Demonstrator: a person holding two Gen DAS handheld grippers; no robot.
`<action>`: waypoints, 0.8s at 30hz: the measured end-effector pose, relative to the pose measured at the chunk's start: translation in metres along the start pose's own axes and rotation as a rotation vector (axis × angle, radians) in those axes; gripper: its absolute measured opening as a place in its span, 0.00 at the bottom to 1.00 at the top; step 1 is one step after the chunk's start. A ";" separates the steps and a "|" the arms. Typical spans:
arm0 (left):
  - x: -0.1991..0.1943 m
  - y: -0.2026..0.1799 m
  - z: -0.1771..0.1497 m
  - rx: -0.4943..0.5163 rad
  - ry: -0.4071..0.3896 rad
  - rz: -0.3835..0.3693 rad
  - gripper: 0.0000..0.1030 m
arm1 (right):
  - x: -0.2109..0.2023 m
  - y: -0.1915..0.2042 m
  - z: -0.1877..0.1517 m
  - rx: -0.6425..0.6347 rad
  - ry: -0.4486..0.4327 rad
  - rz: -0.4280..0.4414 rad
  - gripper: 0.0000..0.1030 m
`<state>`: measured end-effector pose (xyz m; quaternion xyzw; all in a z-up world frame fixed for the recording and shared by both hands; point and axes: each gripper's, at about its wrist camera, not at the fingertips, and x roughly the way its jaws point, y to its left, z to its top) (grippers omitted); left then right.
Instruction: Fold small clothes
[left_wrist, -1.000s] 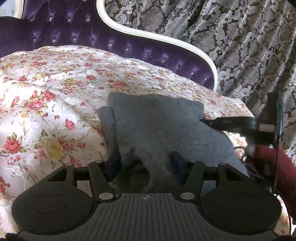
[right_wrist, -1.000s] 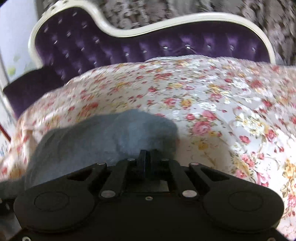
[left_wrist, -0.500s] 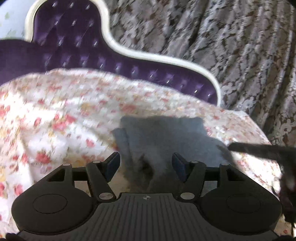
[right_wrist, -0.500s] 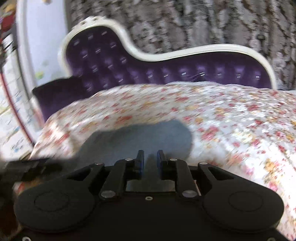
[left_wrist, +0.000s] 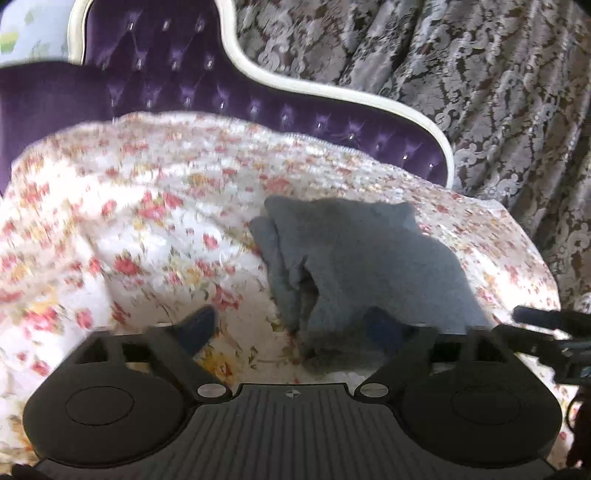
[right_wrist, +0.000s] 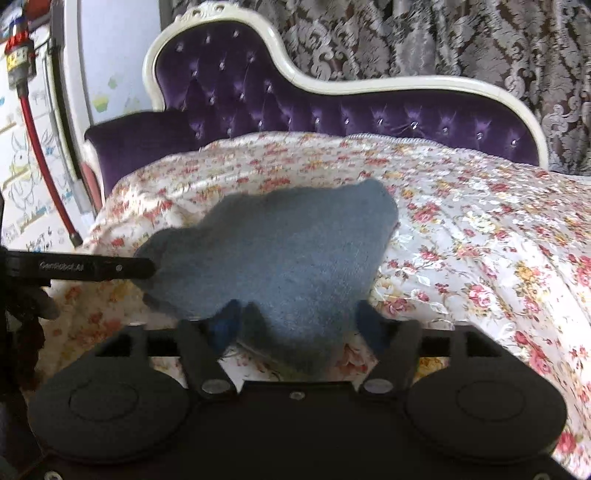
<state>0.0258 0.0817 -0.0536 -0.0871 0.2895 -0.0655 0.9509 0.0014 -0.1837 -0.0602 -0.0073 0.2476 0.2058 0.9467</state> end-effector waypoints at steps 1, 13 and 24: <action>-0.003 -0.004 0.001 0.017 -0.007 0.008 1.00 | -0.005 0.001 0.001 0.013 -0.020 -0.007 0.87; -0.026 -0.041 0.013 0.086 -0.033 0.028 1.00 | -0.027 0.003 0.011 0.108 -0.053 -0.140 0.99; -0.040 -0.078 0.019 0.173 0.035 0.193 1.00 | -0.040 -0.002 0.012 0.209 -0.026 -0.135 0.99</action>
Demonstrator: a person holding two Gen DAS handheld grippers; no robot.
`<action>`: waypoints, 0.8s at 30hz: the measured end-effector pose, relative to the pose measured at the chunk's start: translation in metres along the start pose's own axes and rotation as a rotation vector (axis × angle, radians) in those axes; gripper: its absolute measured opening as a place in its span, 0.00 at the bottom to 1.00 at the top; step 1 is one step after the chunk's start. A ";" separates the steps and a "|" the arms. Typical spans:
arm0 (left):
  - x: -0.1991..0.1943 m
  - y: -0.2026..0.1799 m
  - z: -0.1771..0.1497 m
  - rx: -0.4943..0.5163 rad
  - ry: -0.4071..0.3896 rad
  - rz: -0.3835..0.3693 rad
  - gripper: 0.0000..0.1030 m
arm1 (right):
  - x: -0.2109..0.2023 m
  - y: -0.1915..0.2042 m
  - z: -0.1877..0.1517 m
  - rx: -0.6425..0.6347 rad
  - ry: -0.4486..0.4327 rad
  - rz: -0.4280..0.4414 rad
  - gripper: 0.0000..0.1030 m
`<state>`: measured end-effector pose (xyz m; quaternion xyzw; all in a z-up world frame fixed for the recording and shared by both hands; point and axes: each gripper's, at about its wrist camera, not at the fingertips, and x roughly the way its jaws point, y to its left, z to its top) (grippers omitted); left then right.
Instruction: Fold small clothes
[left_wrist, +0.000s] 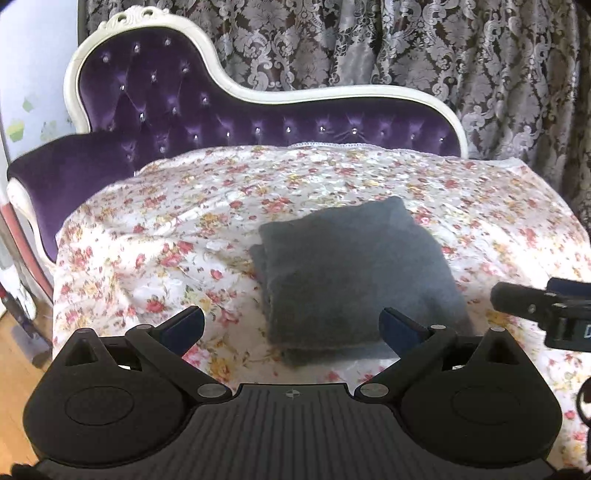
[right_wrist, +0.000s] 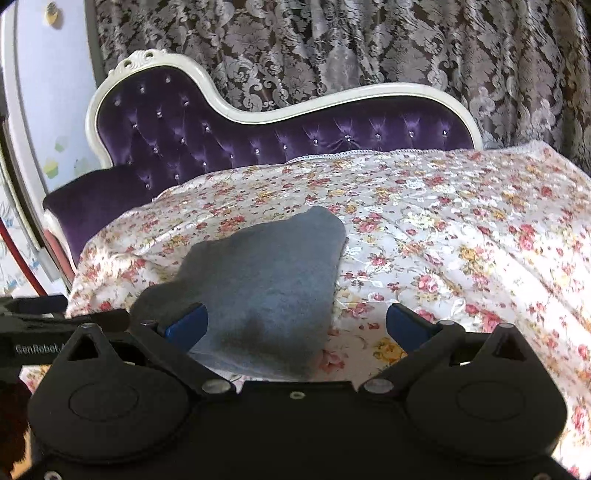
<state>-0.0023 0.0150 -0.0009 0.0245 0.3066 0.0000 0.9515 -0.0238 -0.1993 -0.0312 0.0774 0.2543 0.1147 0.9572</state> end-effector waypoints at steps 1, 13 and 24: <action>-0.001 0.001 -0.001 -0.007 0.006 -0.005 0.99 | -0.001 0.001 0.000 -0.005 0.007 -0.009 0.99; -0.007 -0.002 -0.009 -0.007 0.046 0.045 0.99 | -0.012 0.013 -0.006 -0.035 0.044 -0.141 0.99; -0.007 -0.001 -0.013 -0.017 0.071 0.049 0.99 | -0.014 0.016 -0.011 -0.025 0.077 -0.101 0.99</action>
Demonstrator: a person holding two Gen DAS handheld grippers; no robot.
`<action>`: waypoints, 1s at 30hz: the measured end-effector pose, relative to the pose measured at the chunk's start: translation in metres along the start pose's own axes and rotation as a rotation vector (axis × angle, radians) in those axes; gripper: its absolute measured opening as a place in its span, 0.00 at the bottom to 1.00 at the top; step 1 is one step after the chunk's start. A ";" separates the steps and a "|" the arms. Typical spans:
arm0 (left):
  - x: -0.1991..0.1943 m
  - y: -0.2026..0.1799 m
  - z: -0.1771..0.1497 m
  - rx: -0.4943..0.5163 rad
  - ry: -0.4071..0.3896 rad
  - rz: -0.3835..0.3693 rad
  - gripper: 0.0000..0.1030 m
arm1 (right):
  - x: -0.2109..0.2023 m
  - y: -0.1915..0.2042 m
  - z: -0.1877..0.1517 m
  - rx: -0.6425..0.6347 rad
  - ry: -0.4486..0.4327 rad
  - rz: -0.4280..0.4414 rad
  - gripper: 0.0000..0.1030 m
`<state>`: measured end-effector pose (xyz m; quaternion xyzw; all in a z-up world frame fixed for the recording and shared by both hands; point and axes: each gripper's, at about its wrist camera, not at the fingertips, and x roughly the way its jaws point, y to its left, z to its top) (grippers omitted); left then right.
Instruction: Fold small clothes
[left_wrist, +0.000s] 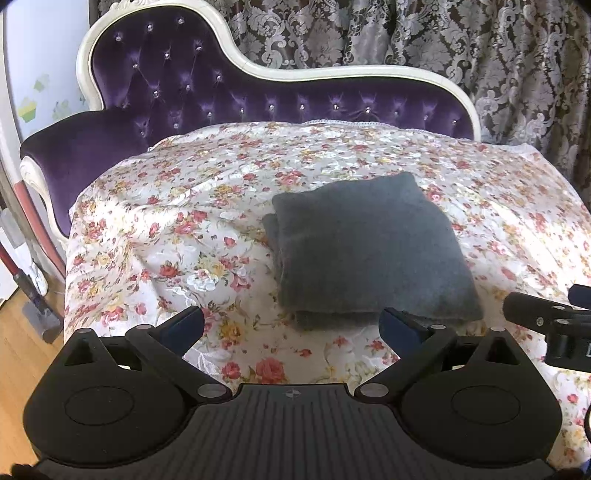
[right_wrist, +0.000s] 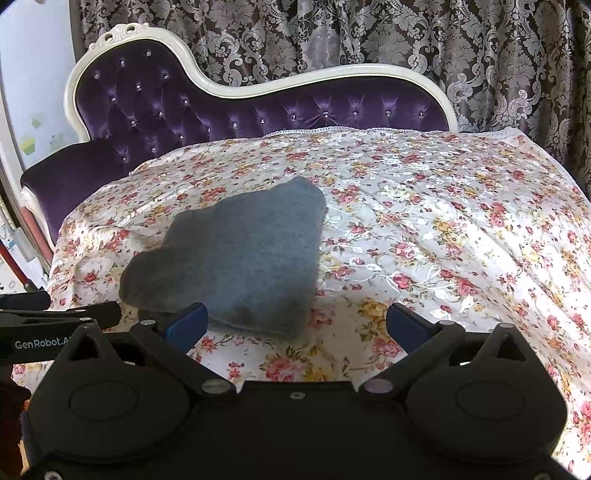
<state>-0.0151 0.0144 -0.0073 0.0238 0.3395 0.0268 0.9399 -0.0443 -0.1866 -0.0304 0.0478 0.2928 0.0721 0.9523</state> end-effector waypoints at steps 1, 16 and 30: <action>0.000 0.000 -0.001 -0.003 0.004 0.000 0.99 | 0.000 0.000 0.000 0.000 0.001 0.002 0.99; 0.003 0.002 -0.005 -0.008 0.034 0.001 0.99 | 0.002 0.002 -0.002 0.018 0.025 0.022 0.99; 0.006 -0.001 -0.008 -0.008 0.051 -0.006 0.99 | 0.006 0.004 -0.004 0.027 0.044 0.032 0.99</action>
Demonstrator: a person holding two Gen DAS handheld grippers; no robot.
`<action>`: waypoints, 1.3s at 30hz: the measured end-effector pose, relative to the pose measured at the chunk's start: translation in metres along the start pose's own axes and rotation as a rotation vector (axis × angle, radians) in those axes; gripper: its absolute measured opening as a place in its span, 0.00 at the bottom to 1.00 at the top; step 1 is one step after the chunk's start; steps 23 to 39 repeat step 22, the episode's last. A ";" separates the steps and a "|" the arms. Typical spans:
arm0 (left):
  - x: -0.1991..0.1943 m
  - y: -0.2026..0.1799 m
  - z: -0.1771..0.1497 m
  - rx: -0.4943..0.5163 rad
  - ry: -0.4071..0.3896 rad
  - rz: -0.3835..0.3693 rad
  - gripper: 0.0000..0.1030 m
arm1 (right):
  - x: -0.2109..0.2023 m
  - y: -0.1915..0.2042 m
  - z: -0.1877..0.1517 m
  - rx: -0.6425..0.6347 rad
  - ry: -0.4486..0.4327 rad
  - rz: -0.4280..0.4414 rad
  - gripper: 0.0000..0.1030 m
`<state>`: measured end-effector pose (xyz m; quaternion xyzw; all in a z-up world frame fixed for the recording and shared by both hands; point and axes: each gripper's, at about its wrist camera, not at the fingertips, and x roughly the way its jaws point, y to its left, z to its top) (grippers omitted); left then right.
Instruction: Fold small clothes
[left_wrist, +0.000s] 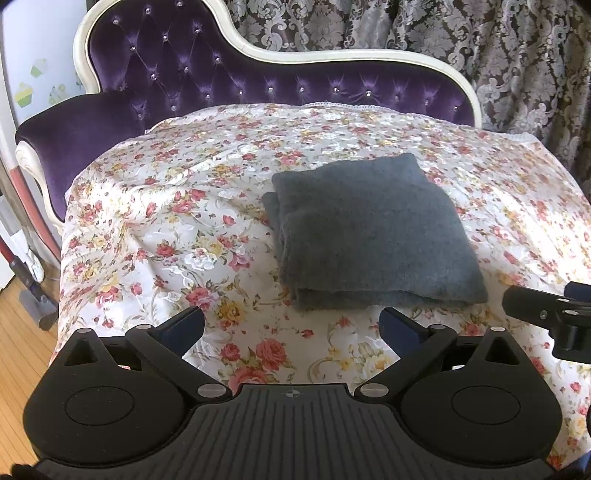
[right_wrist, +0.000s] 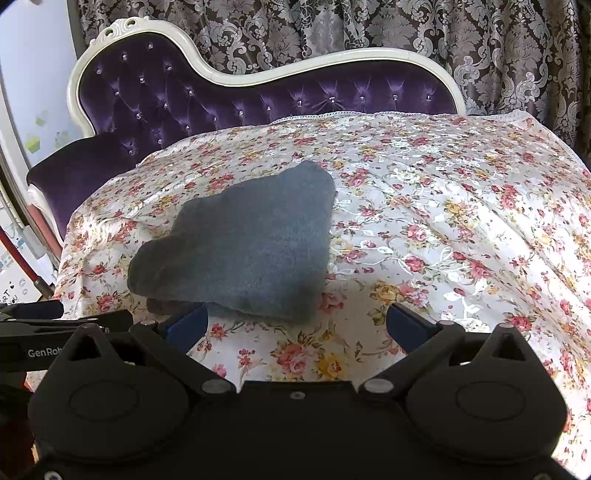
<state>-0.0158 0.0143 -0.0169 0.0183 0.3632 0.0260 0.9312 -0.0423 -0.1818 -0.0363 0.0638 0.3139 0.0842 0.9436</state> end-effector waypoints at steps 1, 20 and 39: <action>0.000 0.000 0.000 0.000 0.001 0.000 0.99 | 0.000 0.000 0.000 0.000 0.001 0.000 0.99; 0.003 -0.003 -0.004 0.011 0.007 -0.001 0.99 | 0.004 0.001 -0.003 0.007 0.015 0.005 0.99; 0.004 -0.003 -0.003 0.012 0.011 -0.003 0.99 | 0.005 0.001 -0.004 0.008 0.018 0.006 0.99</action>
